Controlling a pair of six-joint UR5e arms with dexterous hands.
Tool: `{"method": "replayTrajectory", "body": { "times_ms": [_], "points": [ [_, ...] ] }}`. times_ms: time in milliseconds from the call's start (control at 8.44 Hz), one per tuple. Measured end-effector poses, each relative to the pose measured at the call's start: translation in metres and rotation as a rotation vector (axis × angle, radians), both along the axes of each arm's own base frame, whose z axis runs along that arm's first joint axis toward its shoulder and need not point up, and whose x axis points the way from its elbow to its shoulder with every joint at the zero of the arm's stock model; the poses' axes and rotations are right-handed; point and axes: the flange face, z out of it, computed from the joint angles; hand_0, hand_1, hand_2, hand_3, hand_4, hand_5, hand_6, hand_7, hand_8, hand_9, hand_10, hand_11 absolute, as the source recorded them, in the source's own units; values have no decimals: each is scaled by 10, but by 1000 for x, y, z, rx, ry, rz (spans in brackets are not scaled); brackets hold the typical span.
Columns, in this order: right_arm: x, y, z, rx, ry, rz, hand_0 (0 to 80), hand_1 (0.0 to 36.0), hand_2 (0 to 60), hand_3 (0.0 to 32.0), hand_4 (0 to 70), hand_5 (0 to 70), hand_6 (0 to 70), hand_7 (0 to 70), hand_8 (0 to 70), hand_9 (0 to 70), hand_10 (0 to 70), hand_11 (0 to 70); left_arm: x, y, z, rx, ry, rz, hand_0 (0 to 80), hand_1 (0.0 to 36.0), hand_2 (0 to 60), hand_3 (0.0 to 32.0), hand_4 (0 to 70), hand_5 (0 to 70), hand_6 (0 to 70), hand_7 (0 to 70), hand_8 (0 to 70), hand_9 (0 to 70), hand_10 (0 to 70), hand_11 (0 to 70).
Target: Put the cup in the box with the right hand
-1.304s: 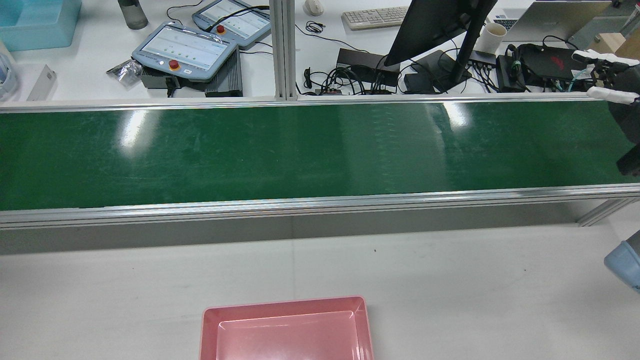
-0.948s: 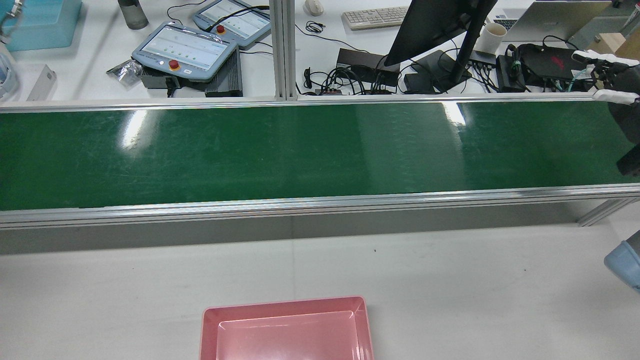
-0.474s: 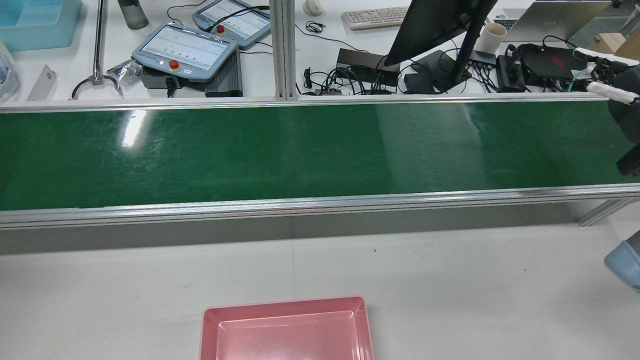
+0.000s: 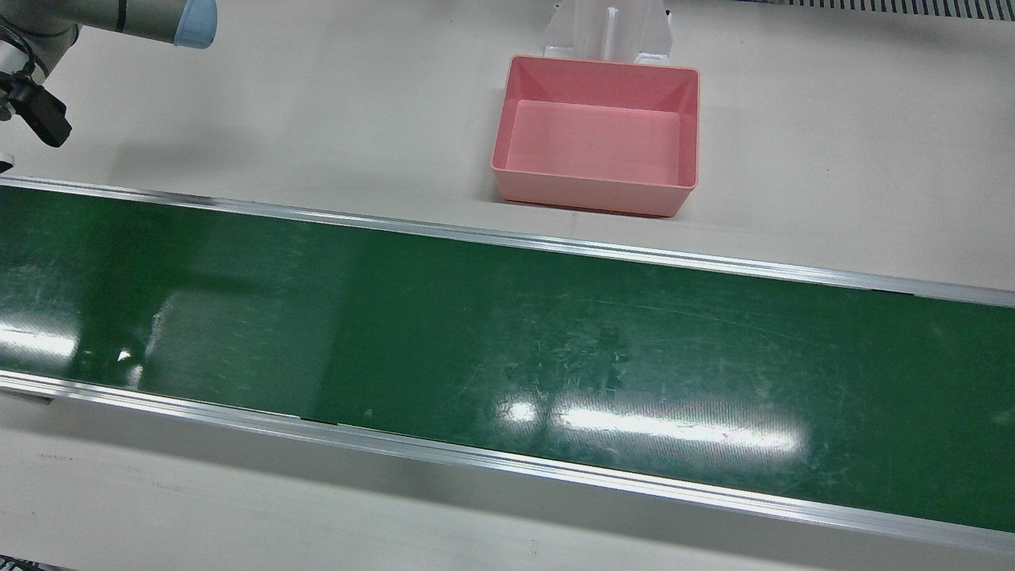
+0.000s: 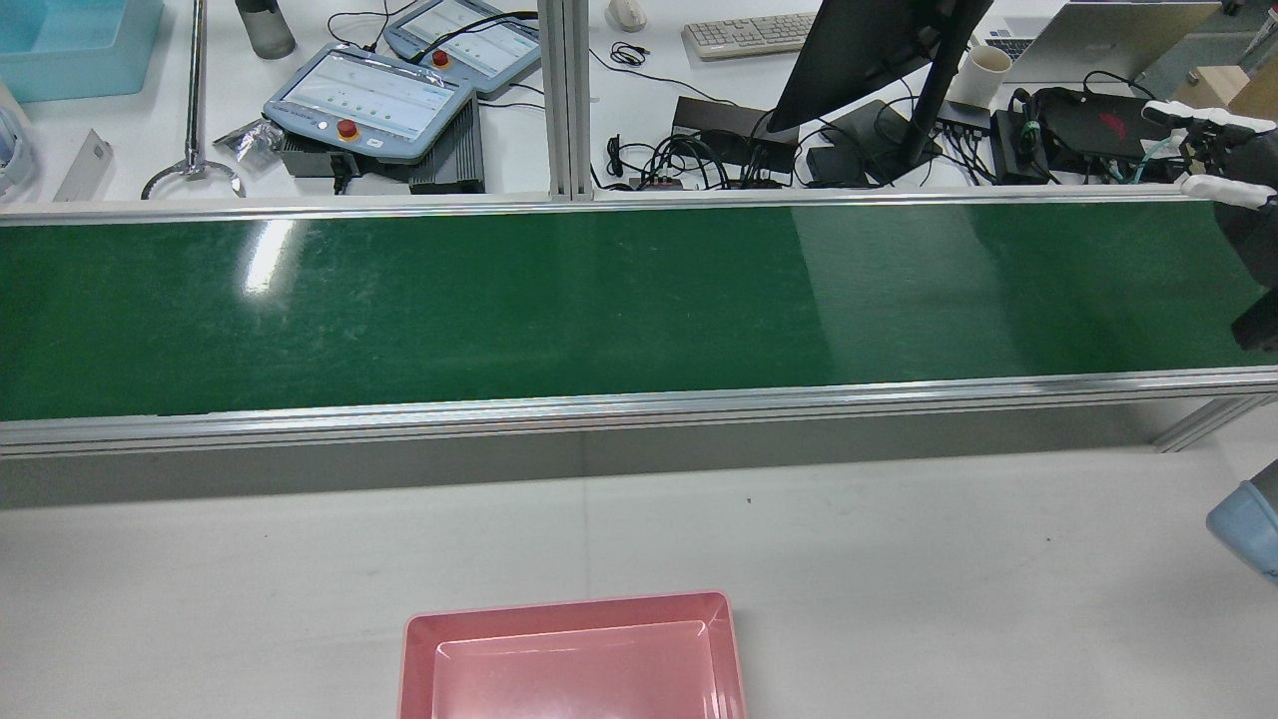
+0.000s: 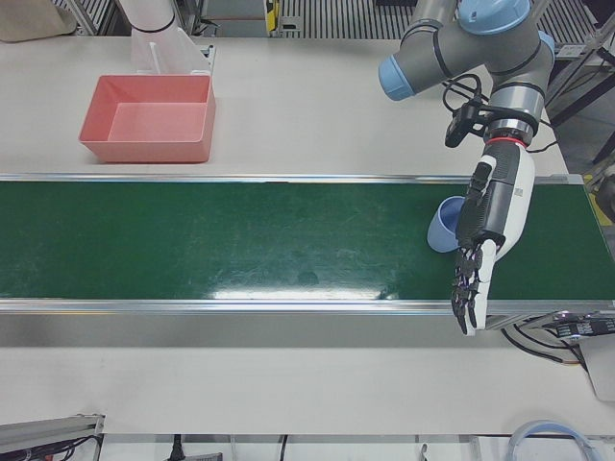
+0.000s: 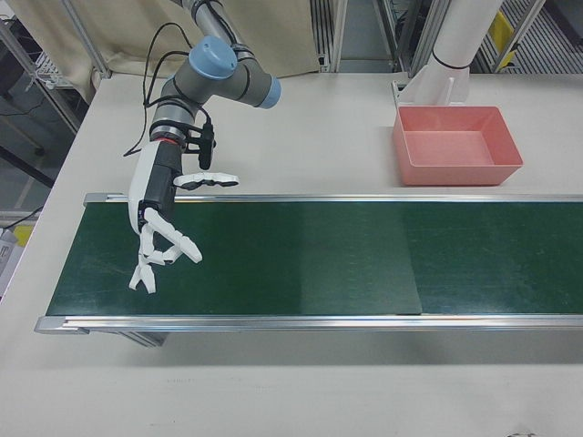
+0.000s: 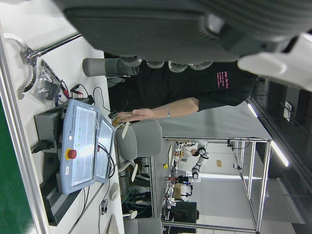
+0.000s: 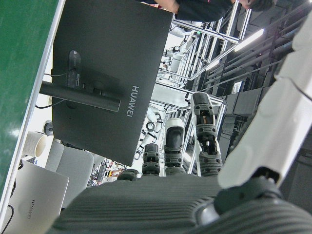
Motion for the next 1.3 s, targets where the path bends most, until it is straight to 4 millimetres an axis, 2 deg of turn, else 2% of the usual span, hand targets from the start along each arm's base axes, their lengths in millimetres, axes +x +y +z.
{"method": "replayTrajectory", "body": {
  "times_ms": [119,237,356,474,593,711,830,948,1067,1185,1304],
  "points": [
    [0,0,0,0,-1,0,450,86,98,0,241,25,142,700,35,175,8,20,0,0,0,0,0,0,0,0,0,0,0,0,0,0,0,0,0,0],
    [0,0,0,1,-1,0,448,109,162,0,209,29,135,664,33,164,8,22,0,0,0,0,0,0,0,0,0,0,0,0,0,0,0,0,0,0],
    [0,0,-1,2,-2,0,477,151,216,0,205,44,120,557,32,144,10,30,0,0,0,0,0,0,0,0,0,0,0,0,0,0,0,0,0,0],
    [0,0,-2,4,-3,-1,551,330,598,0,160,86,109,438,30,115,21,60,0,0,0,0,0,0,0,0,0,0,0,0,0,0,0,0,0,0],
    [-1,0,-3,6,-3,-7,658,360,600,0,150,121,106,384,11,63,24,78,0,0,0,0,0,0,0,0,0,0,0,0,0,0,0,0,0,0],
    [-2,0,-4,8,-3,-16,800,360,600,0,73,173,109,324,17,50,55,138,0,0,0,0,0,0,0,0,0,0,0,0,0,0,0,0,0,0],
    [-3,0,-6,12,-6,-23,800,360,600,0,13,184,102,255,53,37,83,176,0,0,0,0,0,0,0,0,0,0,0,0,0,0,0,0,0,0],
    [-4,-1,-8,18,-10,-25,800,360,600,0,177,192,162,502,129,236,174,310,0,0,0,0,0,1,0,0,0,0,0,0,0,0,0,0,0,0],
    [-4,-2,-9,23,-12,-24,800,360,600,0,268,211,240,700,307,504,278,449,0,0,0,0,0,0,0,0,0,0,0,0,0,0,0,0,0,0],
    [-4,-3,-9,25,-13,-22,800,360,600,0,389,236,352,700,523,700,419,630,0,0,0,0,0,0,0,0,0,0,0,0,0,0,0,0,0,0],
    [-4,-3,-9,25,-13,-21,800,360,600,0,493,262,458,700,699,700,550,700,0,0,0,0,0,0,0,0,0,0,0,0,0,0,0,0,0,0]
  ]
}}
